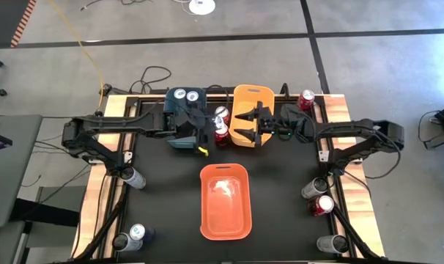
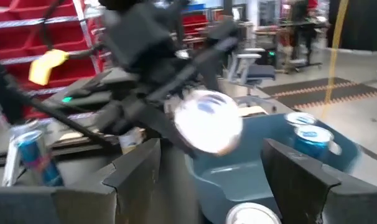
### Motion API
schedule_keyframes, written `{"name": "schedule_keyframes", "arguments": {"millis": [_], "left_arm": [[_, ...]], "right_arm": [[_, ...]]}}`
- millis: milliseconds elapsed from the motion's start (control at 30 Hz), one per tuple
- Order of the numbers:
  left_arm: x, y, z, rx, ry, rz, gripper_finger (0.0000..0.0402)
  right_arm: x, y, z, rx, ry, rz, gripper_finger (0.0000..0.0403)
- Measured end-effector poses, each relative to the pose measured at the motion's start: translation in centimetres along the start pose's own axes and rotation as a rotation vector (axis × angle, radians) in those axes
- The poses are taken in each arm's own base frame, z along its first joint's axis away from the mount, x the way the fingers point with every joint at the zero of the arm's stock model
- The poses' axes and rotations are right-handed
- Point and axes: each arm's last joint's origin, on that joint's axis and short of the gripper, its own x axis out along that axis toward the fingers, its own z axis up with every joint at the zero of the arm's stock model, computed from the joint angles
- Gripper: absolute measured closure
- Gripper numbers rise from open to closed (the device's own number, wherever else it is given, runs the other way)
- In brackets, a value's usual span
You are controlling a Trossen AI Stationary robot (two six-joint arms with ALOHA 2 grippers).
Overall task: Sort soda cans
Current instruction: Put the top blue soda can into the blue bin
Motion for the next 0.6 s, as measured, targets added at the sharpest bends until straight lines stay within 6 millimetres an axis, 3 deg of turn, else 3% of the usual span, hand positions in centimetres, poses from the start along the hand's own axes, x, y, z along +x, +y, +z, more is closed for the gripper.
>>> {"name": "schedule_keyframes", "arguments": {"millis": [333,600], "left_arm": [[1.9,-0.9,-0.1,0.042,0.030,-0.018,0.0176],[2.5,-1.1,0.3,0.073,0.005,-0.009,0.0176]], "right_arm": [[0.4,0.6,0.0,-0.036,-0.032,0.010,0.0095],[0.6,0.7,-0.4,-0.013,-0.016,-0.034,0.0015]]}}
